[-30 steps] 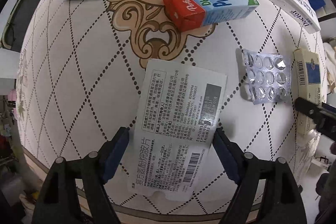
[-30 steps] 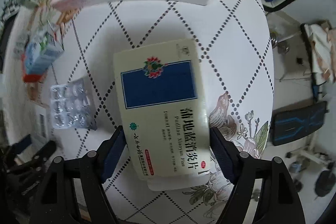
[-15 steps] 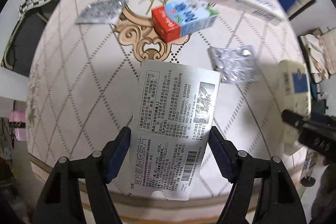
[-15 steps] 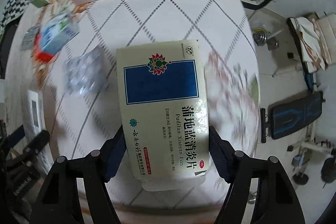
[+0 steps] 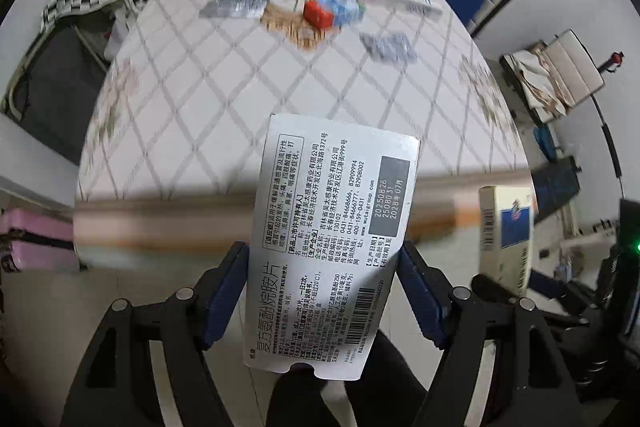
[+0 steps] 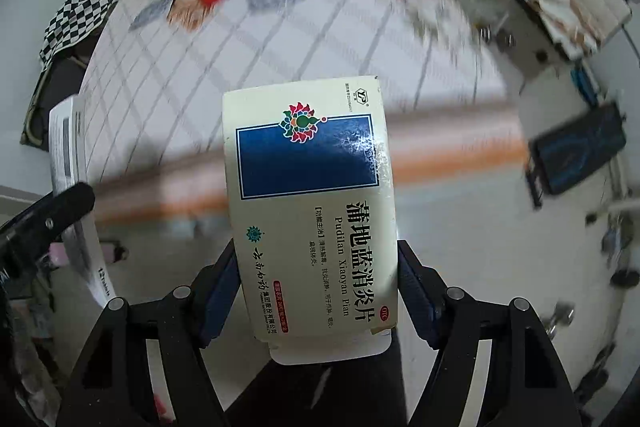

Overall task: Collect trash
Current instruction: 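Carry both items to the white bin and open both tools to drop them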

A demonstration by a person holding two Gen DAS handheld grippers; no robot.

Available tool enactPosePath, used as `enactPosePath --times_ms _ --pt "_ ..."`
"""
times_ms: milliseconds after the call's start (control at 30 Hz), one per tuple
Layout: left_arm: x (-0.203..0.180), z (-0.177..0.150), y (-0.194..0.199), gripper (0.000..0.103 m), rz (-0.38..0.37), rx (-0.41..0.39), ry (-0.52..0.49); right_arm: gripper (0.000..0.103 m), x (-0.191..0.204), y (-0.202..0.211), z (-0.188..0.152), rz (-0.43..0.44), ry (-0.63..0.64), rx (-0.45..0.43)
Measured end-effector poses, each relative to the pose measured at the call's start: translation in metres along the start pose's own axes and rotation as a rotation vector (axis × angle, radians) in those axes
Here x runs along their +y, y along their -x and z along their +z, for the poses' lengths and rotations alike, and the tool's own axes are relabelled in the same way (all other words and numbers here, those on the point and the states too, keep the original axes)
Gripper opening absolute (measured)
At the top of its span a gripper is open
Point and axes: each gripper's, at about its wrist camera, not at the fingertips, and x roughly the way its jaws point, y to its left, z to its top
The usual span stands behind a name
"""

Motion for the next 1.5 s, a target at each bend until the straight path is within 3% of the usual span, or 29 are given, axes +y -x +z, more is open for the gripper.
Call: enactPosePath --times_ms 167,267,433,633,800,867,900,967,1033,1067,1133,1167,1267,1333,1500 --pt "0.009 -0.054 -0.032 0.072 -0.028 0.099 0.028 0.075 -0.007 -0.032 -0.067 0.013 -0.044 0.082" --pt "0.017 -0.084 -0.075 0.072 -0.049 0.181 0.069 0.075 -0.018 -0.075 -0.097 0.014 -0.061 0.156" --pt "0.032 -0.122 -0.185 0.072 -0.085 0.299 0.155 0.075 -0.039 -0.156 -0.128 0.013 -0.093 0.231" --pt "0.059 -0.149 -0.322 0.072 -0.205 0.433 0.299 0.075 -0.067 -0.278 -0.146 0.067 -0.170 0.304" --pt "0.070 -0.156 -0.395 0.073 -0.240 0.483 0.309 0.075 -0.079 -0.379 -0.151 0.129 -0.208 0.342" --pt "0.074 -0.163 -0.407 0.085 -0.250 0.489 0.314 0.076 -0.081 -0.407 -0.151 0.163 -0.219 0.359" --pt "0.077 -0.164 -0.410 0.095 -0.257 0.488 0.321 0.076 -0.083 -0.423 -0.149 0.181 -0.224 0.366" --pt "0.081 -0.173 -0.411 0.099 -0.251 0.483 0.333 0.079 -0.081 -0.444 -0.146 0.229 -0.227 0.375" --pt "0.084 -0.177 -0.406 0.099 -0.208 0.470 0.318 0.103 -0.078 -0.458 -0.146 0.253 -0.217 0.371" --pt "0.083 -0.179 -0.399 0.099 -0.170 0.459 0.302 0.103 -0.077 -0.460 -0.145 0.250 -0.204 0.368" --pt "0.080 -0.179 -0.387 0.099 -0.102 0.434 0.267 0.103 -0.080 -0.463 -0.148 0.223 -0.180 0.367" --pt "0.076 -0.179 -0.375 0.099 -0.029 0.412 0.227 0.103 -0.080 -0.462 -0.147 0.211 -0.166 0.361" --pt "0.077 -0.185 -0.348 0.099 0.112 0.365 0.142 0.103 -0.073 -0.451 -0.146 0.100 -0.080 0.339" --pt "0.073 -0.190 -0.333 0.099 0.155 0.351 0.117 0.103 -0.078 -0.437 -0.150 0.043 -0.040 0.326" --pt "0.062 -0.193 -0.289 0.099 0.180 0.331 0.101 0.103 -0.067 -0.392 -0.148 -0.061 0.029 0.277"
